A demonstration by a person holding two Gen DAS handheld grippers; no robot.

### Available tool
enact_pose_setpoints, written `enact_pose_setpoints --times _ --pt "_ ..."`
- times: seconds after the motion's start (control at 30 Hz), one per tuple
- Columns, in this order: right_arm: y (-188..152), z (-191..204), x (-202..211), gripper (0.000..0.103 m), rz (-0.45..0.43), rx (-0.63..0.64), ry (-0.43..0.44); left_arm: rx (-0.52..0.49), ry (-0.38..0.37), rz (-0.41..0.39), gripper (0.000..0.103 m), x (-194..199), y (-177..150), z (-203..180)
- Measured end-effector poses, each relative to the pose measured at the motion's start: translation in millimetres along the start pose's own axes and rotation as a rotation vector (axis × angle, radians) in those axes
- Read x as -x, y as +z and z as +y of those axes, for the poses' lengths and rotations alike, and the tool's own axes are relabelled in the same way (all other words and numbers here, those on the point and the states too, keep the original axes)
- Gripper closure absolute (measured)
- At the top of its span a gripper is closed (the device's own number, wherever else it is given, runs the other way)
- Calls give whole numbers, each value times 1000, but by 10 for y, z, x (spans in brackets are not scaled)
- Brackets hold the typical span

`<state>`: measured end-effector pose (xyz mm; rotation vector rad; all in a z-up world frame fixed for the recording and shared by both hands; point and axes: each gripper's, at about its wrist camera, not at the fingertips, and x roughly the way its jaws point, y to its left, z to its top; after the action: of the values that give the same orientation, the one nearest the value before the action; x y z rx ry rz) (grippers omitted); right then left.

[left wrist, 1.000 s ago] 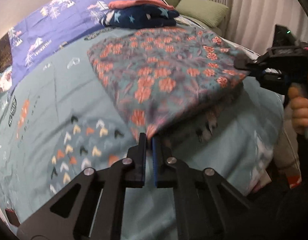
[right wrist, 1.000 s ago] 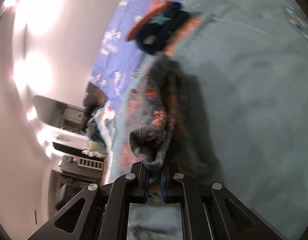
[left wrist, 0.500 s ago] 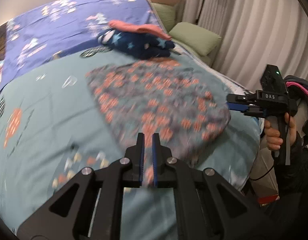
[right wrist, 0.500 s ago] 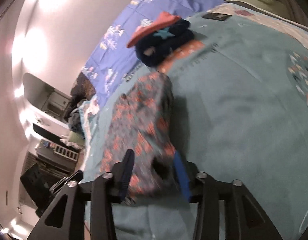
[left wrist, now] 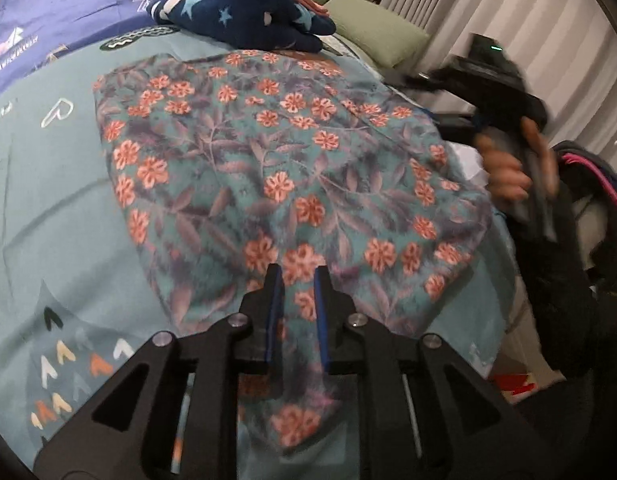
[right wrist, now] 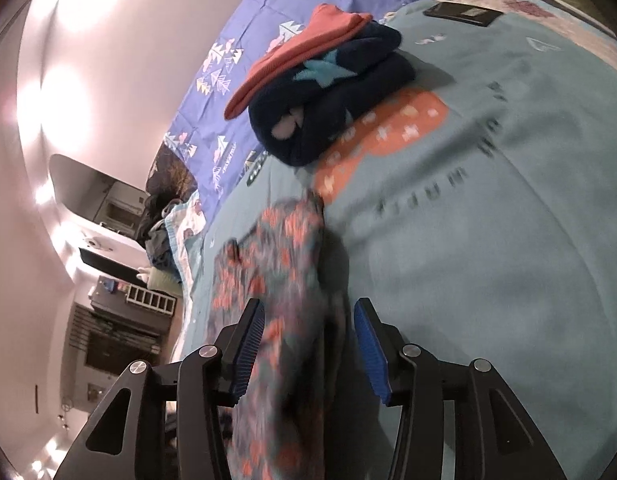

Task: Fold small clothes

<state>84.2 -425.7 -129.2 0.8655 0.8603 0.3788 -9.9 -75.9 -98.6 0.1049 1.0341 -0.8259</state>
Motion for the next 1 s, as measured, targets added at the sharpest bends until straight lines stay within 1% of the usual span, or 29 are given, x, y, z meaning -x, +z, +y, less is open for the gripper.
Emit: enact_pose_setpoints --times 0.07,0.17,0.23,0.27,0.3,0.37,0.43,0.5,0.53,0.57,0.6,0.67,0.7,0.77,0.8,0.87,0.9,1.0 --pt "159 -35 -135 53 25 -6 22 31 -25 2 86 38 -8 63" --pt "305 -7 -339 52 67 13 31 62 -51 4 86 86 17 109" --pt "338 28 -473 51 110 24 103 72 -44 -6 86 127 61 121" --pt "337 39 -517 51 128 22 143 77 -33 -20 83 155 88 135" --pt "336 49 -553 51 136 18 174 86 -21 -36 75 180 123 155" --pt "379 105 -546 51 97 25 209 112 -13 -72 71 248 214 207" --pt "434 205 -467 51 46 54 257 121 -1 -112 70 316 306 256" --pt "488 337 -371 51 0 91 334 113 33 -148 65 353 395 295" --pt "510 411 -314 51 -23 117 362 112 48 -154 64 360 419 318" --pt "518 459 -266 51 -44 139 370 113 63 -159 64 363 437 336" --pt "523 489 -225 51 -67 157 356 114 72 -162 64 357 458 347" --pt "520 485 -166 51 -114 177 239 110 82 -170 64 353 480 356" --pt "502 457 -148 51 -127 180 164 105 92 -172 64 348 480 350" --pt "436 418 -106 51 -131 194 77 96 107 -169 63 320 488 361" --pt "393 424 -83 51 -128 208 61 92 115 -167 62 322 478 361" --pt "242 505 -29 51 -97 284 64 88 126 -162 62 306 458 355" --pt "138 596 -11 51 -61 353 79 90 130 -158 62 305 446 359" --pt "-90 826 -44 51 49 502 120 95 134 -155 62 307 439 371"
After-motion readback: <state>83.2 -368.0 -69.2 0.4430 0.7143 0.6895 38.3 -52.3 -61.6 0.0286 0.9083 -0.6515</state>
